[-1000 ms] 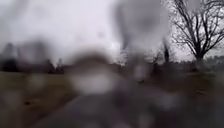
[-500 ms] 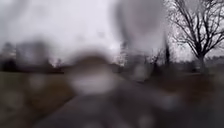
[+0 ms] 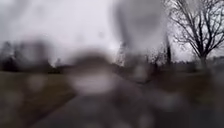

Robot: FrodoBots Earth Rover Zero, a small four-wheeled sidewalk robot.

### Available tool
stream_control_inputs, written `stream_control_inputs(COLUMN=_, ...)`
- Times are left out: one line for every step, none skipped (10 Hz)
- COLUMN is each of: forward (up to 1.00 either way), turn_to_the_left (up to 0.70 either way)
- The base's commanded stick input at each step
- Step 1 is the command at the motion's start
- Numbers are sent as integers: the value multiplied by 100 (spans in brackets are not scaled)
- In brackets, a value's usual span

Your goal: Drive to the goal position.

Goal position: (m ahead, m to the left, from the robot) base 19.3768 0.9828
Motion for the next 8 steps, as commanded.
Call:
stream_control_inputs(forward=85, turn_to_the_left=0)
stream_control_inputs(forward=85, turn_to_the_left=0)
stream_control_inputs(forward=85, turn_to_the_left=0)
stream_control_inputs(forward=85, turn_to_the_left=0)
stream_control_inputs(forward=85, turn_to_the_left=0)
stream_control_inputs(forward=85, turn_to_the_left=0)
stream_control_inputs(forward=85, turn_to_the_left=0)
stream_control_inputs(forward=85, turn_to_the_left=0)
